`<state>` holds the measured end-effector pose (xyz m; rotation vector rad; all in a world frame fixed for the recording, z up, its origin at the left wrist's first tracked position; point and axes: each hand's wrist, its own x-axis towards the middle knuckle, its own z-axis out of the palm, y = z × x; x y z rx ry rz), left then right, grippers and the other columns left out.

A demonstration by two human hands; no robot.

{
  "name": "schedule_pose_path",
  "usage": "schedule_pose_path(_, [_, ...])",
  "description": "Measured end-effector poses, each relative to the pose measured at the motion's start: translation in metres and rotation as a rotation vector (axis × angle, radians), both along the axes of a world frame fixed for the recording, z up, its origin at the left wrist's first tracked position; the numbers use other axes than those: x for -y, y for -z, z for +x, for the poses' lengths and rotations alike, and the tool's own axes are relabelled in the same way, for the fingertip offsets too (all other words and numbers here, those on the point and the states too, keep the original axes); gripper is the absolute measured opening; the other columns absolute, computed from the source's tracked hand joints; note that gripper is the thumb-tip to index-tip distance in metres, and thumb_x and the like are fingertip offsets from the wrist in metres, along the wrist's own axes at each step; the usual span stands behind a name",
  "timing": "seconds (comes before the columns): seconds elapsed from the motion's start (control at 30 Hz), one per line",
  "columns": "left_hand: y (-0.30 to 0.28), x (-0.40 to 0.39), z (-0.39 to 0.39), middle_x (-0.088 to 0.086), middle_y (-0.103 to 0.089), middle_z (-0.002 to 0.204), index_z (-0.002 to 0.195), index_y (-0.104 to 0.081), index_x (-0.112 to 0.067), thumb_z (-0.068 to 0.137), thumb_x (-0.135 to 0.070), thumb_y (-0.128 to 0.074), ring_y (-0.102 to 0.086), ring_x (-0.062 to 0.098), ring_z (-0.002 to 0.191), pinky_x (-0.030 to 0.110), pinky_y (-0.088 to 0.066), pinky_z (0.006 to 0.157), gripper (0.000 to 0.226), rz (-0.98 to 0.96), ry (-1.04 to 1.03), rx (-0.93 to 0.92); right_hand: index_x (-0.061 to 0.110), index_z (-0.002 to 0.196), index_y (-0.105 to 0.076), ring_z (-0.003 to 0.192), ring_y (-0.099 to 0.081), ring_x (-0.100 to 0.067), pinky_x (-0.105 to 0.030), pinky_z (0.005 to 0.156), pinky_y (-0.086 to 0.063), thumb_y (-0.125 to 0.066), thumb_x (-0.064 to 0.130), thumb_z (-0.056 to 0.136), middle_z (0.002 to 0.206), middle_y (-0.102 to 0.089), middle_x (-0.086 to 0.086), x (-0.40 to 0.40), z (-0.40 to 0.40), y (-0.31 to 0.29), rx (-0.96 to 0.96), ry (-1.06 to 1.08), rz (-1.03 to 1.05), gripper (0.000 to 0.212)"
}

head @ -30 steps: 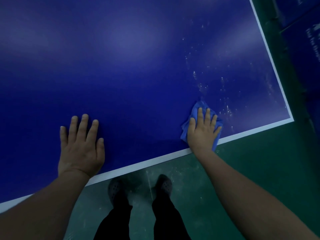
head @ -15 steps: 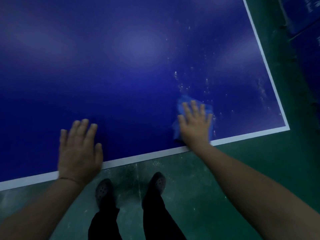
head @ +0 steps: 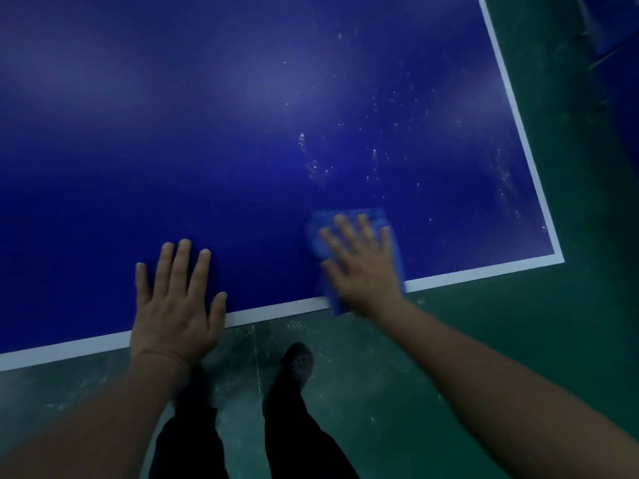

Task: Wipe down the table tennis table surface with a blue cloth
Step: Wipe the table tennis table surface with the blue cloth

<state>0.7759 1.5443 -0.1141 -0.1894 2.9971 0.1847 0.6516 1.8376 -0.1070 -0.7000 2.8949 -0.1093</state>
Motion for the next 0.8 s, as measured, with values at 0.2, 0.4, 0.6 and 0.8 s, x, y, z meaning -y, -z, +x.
schedule_pose_path(0.2, [0.000,-0.002,-0.001,0.017,-0.017,0.165,0.157,-0.026,-0.010,0.097,-0.053,-0.025,-0.007,0.033,0.154,0.062,-0.006,0.121,0.073,-0.027,0.003,0.020,0.037,0.160,-0.008,0.154,0.003,-0.031,-0.066,0.118,0.000,-0.014,0.056,0.103,0.169,-0.001,0.002,-0.074,-0.058,-0.015,0.060,1.024,-0.010,0.060])
schedule_pose_path(0.4, [-0.002,-0.003,-0.002,0.017,-0.018,0.165,0.156,-0.029,-0.010,0.097,-0.054,-0.024,-0.008,0.033,0.154,0.062,-0.007,0.121,0.074,-0.034,-0.013,0.013,0.037,0.155,-0.030,0.154,-0.010,-0.033,-0.064,0.120,-0.001,-0.029,0.056,0.100,0.166,-0.019,0.003,0.032,0.031,-0.003,0.039,-0.083,-0.006,0.057])
schedule_pose_path(0.6, [-0.002,-0.003,-0.002,0.018,-0.020,0.164,0.156,-0.030,-0.009,0.097,-0.054,-0.025,-0.011,0.034,0.154,0.063,-0.007,0.121,0.074,-0.043,-0.012,0.010,0.040,0.158,-0.017,0.155,0.000,-0.026,-0.063,0.120,-0.002,-0.016,0.060,0.095,0.169,-0.007,0.006,-0.089,-0.057,-0.010,0.095,0.630,0.057,0.066])
schedule_pose_path(0.8, [-0.005,-0.003,-0.002,0.020,-0.023,0.163,0.154,-0.032,-0.008,0.095,-0.051,-0.029,-0.017,0.037,0.152,0.064,-0.010,0.120,0.074,-0.026,-0.029,-0.026,0.040,0.158,-0.008,0.153,0.012,-0.024,-0.056,0.121,0.011,-0.006,0.062,0.094,0.166,0.010,0.010,-0.010,0.000,-0.011,0.121,0.407,0.074,0.067])
